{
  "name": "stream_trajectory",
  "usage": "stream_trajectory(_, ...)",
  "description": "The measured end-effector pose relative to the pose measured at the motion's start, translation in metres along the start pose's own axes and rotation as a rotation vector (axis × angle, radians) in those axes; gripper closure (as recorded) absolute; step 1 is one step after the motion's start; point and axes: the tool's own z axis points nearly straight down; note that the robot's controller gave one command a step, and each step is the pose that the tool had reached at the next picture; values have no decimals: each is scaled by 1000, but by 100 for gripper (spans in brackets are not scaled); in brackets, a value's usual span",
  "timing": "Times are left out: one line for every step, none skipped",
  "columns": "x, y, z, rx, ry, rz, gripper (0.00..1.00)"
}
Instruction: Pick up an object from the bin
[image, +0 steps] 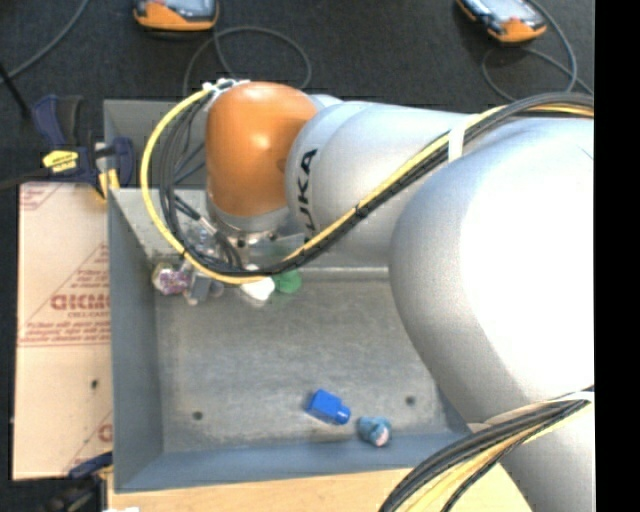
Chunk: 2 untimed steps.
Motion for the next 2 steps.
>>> stream_trajectory(-2, 6, -21, 4, 4, -6, 100)
stream_trajectory(2, 7, -68, 4, 2, -48, 100)
